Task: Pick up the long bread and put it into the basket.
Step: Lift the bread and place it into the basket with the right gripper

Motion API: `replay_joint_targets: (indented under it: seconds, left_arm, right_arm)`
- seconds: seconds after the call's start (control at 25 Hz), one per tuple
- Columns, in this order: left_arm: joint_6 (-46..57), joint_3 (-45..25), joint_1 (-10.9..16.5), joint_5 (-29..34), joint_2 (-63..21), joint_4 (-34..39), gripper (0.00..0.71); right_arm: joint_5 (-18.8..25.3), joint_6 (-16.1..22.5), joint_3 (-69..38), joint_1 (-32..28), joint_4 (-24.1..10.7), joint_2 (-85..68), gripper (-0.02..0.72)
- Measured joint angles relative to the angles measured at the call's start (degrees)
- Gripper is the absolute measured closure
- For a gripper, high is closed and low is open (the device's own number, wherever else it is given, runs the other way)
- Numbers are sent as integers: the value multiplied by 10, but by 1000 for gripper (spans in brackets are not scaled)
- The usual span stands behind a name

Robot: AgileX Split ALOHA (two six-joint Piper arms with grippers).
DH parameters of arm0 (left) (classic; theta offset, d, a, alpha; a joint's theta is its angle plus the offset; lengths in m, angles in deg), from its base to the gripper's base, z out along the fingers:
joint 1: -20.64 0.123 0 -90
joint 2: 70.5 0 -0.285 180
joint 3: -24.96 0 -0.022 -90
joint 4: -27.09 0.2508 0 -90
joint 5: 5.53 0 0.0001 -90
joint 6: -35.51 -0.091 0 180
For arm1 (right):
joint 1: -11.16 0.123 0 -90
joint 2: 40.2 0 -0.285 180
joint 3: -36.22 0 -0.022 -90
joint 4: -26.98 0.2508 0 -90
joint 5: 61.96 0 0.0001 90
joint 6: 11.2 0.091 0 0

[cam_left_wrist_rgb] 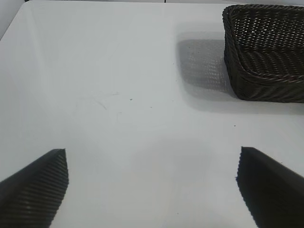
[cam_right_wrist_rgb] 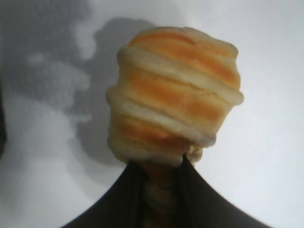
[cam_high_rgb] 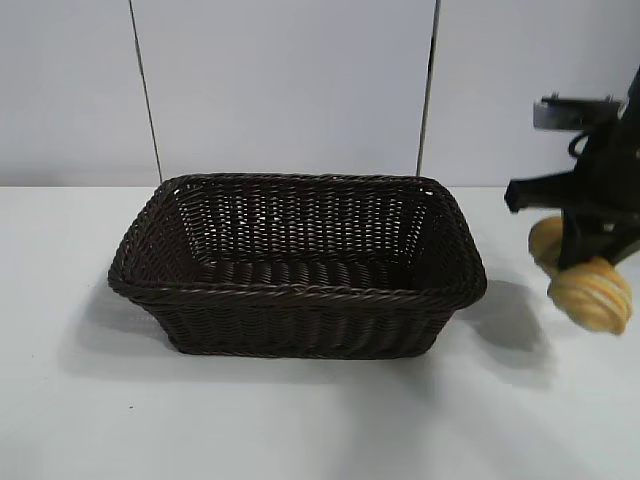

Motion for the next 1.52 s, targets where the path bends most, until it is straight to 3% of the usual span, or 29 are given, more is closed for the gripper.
replay_joint_targets:
  seconds: [0.2, 0.28, 0.36, 0.44, 0.52, 0.64, 0.68, 0.76, 1.04, 1.28, 1.52]
  left_arm:
    - [0, 0, 0, 0, 0, 0, 15]
    - [0, 0, 0, 0, 0, 0, 15]
    - [0, 0, 0, 0, 0, 0, 15]
    - [0, 0, 0, 0, 0, 0, 15]
    - [0, 0, 0, 0, 0, 0, 15]
    - [0, 0, 0, 0, 0, 0, 15]
    - [0, 0, 0, 0, 0, 0, 15]
    - [0, 0, 0, 0, 0, 0, 15]
    - [0, 0, 0, 0, 0, 0, 15]
    - [0, 0, 0, 0, 0, 0, 15]
    - [0, 0, 0, 0, 0, 0, 15]
  right_arm:
    - [9, -15, 40, 54, -2, 11, 610]
    - [7, -37, 57, 87, -2, 22, 610]
    - [3, -84, 76, 123, -2, 42, 610]
    - [-10, -170, 89, 152, -2, 64, 610]
    - [-27, -313, 93, 180, -1, 85, 611]
    - [-45, -494, 94, 209, 6, 109, 612]
    - [-54, -532, 94, 215, 12, 115, 612]
    - [-77, -573, 94, 221, 34, 126, 612]
    - [-160, -636, 96, 223, 77, 181, 612]
    - [-189, -640, 96, 223, 82, 238, 624]
    - [-184, -640, 100, 223, 87, 243, 596]
